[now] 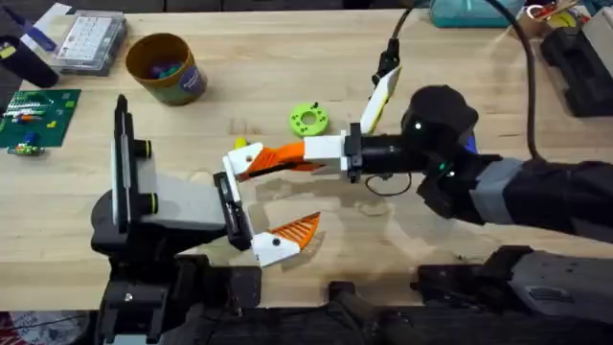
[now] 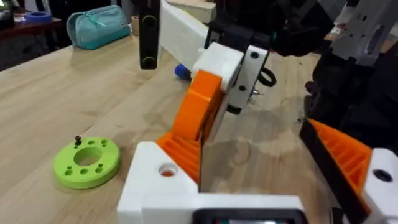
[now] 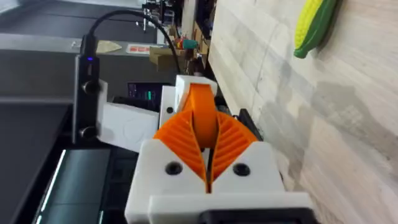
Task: Pick up the gripper from the table and insert it into the empty holder that is missing its gripper. Then pick up a screw, insert it into the mounting hole, and use the screwdriver to tighten it. Finally, clean up the table by picking up the vegetable and placing it into the bucket.
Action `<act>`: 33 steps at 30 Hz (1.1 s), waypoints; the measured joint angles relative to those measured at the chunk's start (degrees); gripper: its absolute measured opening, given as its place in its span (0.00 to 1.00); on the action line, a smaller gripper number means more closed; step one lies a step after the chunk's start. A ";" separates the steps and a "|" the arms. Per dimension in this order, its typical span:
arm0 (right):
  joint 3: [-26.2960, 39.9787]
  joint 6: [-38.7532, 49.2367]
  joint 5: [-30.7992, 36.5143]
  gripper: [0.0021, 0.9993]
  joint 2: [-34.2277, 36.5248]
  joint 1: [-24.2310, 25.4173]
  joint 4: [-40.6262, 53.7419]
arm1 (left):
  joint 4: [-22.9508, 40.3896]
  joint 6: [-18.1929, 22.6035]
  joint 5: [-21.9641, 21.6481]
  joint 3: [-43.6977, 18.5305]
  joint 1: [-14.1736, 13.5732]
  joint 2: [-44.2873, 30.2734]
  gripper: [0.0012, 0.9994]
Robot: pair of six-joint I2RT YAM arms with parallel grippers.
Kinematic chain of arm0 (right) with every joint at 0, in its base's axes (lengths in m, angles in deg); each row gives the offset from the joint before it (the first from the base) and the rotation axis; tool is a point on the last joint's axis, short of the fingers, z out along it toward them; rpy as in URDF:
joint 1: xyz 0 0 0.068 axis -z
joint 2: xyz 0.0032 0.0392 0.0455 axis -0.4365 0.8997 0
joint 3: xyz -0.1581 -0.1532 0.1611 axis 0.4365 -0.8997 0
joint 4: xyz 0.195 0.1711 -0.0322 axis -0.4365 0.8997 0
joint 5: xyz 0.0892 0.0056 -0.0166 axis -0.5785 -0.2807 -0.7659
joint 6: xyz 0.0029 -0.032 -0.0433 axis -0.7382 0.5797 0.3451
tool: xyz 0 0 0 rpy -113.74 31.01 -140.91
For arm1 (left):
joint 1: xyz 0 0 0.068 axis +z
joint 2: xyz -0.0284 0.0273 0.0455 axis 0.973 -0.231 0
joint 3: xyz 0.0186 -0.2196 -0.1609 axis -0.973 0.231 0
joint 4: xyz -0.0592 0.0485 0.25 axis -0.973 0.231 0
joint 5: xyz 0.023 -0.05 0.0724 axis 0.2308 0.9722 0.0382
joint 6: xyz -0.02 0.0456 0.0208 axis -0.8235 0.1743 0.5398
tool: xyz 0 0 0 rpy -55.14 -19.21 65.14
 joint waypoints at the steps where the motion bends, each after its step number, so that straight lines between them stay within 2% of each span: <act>1: 0.74 0.58 -0.29 0.01 0.00 0.07 1.54 | -0.02 -0.05 -0.18 0.00 0.00 0.00 0.99; 6: 3.29 2.89 -1.12 0.01 0.31 0.31 5.65 | -0.20 -0.20 -0.64 0.04 0.31 0.00 0.99; 15: 3.61 4.05 -1.29 0.01 0.31 0.31 6.48 | -0.20 -0.22 -0.66 0.04 0.31 0.02 0.99; 18: 3.61 4.33 -1.10 0.10 0.31 0.28 6.68 | -0.18 -0.20 -0.55 0.04 0.31 0.00 0.99; 25: 3.64 4.58 -0.72 0.18 0.35 0.18 7.16 | -0.18 -0.15 -0.44 0.04 0.31 0.00 0.99; 33: 3.64 4.97 -0.84 0.32 0.63 0.18 7.57 | -0.18 0.26 -0.44 0.04 0.31 0.00 0.99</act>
